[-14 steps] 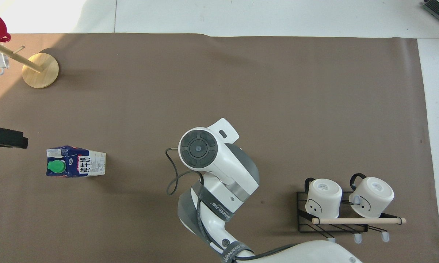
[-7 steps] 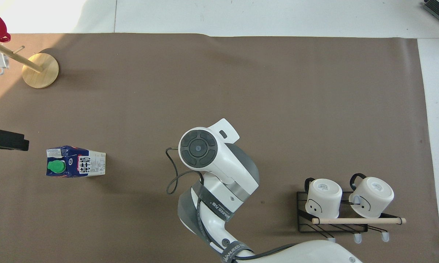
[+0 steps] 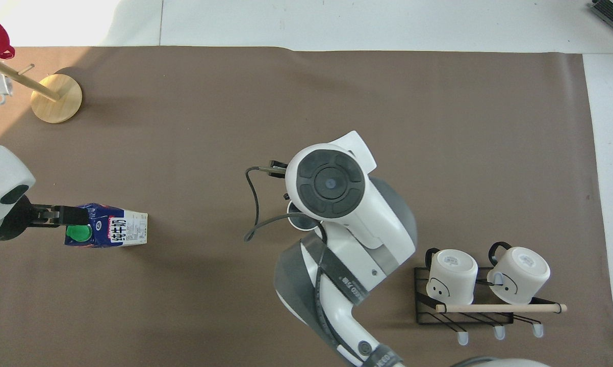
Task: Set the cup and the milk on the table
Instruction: 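Set the mug down with the right gripper while the left gripper reaches the carton, then grasp the milk carton with the left gripper while the right gripper withdraws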
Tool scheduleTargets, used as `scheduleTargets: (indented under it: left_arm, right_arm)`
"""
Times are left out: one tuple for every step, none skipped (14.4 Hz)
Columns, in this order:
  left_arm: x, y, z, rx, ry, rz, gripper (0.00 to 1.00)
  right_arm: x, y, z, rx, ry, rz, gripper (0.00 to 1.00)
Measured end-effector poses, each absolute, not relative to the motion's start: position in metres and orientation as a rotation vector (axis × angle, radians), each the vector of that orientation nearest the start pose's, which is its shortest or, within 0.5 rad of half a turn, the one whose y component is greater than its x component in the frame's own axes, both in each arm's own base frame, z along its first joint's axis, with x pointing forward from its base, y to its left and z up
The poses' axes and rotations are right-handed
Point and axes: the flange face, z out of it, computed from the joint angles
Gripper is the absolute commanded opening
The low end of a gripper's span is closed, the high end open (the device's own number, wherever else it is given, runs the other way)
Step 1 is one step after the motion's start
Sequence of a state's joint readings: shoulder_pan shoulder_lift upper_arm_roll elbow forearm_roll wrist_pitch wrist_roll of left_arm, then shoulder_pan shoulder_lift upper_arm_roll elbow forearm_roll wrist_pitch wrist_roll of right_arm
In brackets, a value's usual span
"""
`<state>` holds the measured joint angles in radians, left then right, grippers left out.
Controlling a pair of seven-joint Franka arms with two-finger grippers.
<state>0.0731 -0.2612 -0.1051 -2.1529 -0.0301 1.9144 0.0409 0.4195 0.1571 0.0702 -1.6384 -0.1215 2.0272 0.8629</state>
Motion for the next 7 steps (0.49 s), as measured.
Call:
scheduleTargets:
  left_arm:
    - [0.479, -0.021, 0.507, -3.141, 0.099, -0.038, 1.00]
    - [0.478, -0.021, 0.502, -3.140, 0.111, -0.042, 1.00]
    - [0.478, -0.021, 0.497, -3.139, 0.121, -0.046, 1.00]
    - [0.477, -0.021, 0.491, -3.138, 0.126, -0.051, 1.00]
    - [0.477, -0.021, 0.484, -3.138, 0.130, -0.052, 1.00]
    - [0.476, -0.022, 0.478, -3.137, 0.136, -0.055, 1.00]
    - [0.475, -0.023, 0.472, -3.137, 0.141, -0.057, 1.00]
  right_arm:
    - [0.566, 0.265, 0.560, -3.020, 0.518, -0.387, 1.00]
    - [0.567, 0.236, 0.576, -3.036, 0.518, -0.390, 1.00]
    - [0.566, 0.209, 0.590, -3.055, 0.516, -0.387, 1.00]
    - [0.563, 0.183, 0.603, -3.075, 0.517, -0.378, 1.00]
    - [0.560, 0.161, 0.614, -3.090, 0.521, -0.369, 1.00]
    - [0.557, 0.143, 0.623, -3.101, 0.527, -0.360, 1.00]
    - [0.553, 0.129, 0.629, -3.115, 0.524, -0.346, 1.00]
